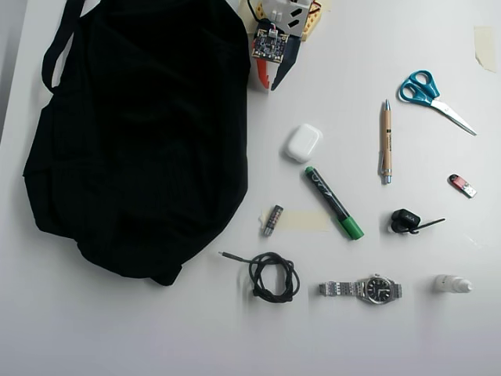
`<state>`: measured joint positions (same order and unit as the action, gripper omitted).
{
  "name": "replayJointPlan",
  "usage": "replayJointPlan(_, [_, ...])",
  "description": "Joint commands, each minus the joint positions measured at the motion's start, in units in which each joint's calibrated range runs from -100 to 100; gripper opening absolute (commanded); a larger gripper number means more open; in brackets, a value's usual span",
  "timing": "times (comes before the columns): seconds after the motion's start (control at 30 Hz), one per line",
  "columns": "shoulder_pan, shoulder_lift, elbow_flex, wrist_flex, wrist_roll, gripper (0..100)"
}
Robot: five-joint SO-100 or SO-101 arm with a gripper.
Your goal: Put the whiteboard marker into the black bag
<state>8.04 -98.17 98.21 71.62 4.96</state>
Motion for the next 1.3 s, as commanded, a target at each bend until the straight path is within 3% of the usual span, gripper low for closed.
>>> replayJointPlan(0.0, [-4.6,-0.84,1.07,0.47,0.29,2])
replayJointPlan(0.77, [-4.67,-1.0,0.8,-0.65,0.55,3])
replayJointPlan(1.07, [-6.69,-1.09,0.08,-13.91,13.24,3])
replayJointPlan(1.27, [-7.06,-0.01,-8.45,-14.78,14.44,3])
